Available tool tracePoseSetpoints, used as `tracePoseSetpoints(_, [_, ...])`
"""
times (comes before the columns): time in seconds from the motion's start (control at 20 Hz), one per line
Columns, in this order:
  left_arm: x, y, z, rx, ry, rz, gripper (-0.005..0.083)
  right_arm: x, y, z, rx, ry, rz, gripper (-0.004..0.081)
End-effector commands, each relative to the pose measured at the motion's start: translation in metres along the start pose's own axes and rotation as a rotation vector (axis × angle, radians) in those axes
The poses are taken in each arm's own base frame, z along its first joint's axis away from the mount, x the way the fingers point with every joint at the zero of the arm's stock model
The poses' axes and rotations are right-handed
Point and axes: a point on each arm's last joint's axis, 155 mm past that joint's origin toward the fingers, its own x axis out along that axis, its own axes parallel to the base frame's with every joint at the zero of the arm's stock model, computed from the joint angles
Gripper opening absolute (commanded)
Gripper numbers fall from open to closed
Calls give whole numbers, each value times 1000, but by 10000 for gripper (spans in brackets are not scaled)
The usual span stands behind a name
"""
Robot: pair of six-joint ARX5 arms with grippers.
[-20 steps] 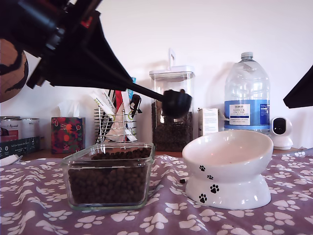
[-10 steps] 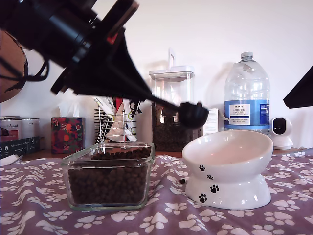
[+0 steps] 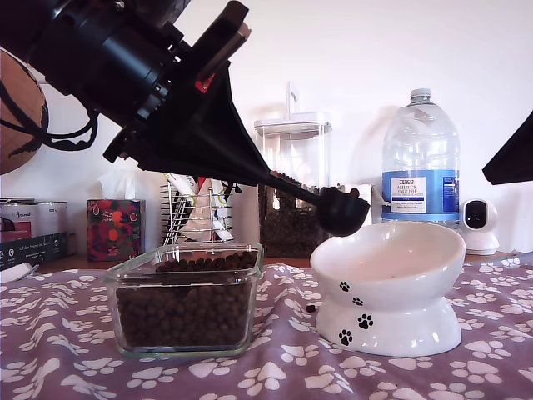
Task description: Measure one spoon of cat food and pour it into the food bowl
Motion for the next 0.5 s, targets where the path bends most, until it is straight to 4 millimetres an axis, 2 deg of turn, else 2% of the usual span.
tracePoseSetpoints(0.0, [1, -1, 5, 38, -15, 7, -20, 0, 2, 3, -6, -7, 4, -12])
tracePoseSetpoints(0.2, [3, 1, 9, 193, -40, 63, -20, 0, 2, 4, -6, -8, 4, -12])
tracePoseSetpoints(0.45, [17, -5, 2, 319, -30, 81, -20, 0, 2, 4, -6, -8, 4, -12])
